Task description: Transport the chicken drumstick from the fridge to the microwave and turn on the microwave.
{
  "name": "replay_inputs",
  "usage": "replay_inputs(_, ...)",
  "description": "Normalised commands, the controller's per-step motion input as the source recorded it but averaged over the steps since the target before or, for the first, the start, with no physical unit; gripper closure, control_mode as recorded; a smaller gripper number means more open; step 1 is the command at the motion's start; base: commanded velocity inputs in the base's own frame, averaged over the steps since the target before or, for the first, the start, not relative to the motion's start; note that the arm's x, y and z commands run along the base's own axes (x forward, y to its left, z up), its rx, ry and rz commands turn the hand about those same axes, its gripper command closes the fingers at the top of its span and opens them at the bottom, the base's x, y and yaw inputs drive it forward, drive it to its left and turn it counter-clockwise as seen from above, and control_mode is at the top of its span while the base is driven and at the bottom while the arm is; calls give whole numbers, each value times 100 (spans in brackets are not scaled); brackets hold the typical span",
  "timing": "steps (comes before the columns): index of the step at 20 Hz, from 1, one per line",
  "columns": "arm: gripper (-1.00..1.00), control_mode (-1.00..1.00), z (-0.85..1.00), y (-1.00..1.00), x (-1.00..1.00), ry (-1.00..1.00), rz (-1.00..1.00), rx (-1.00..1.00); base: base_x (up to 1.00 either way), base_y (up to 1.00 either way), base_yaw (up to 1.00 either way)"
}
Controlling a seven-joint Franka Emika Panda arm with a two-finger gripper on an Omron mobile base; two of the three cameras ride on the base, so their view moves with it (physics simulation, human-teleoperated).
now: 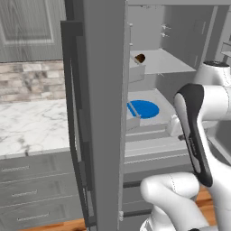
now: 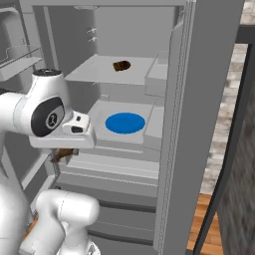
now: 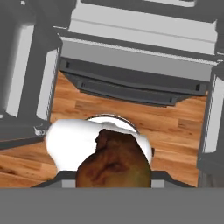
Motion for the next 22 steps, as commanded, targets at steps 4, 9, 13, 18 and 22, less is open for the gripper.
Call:
replay_inputs(4,100,-100,33,1,-52,0,-2,0,0,0,0)
replay_inputs(9,100,-100,16,2,-43,1,-3,0,0,0,0)
replay_inputs(13,100,-100,4,0,-41,1,-3,0,0,0,0)
replay_inputs(18,100,-100,4,0,-22,1,-7,0,0,0,0)
replay_inputs(22,100,-100,7,0,-2,3,-13,0,0,0,0)
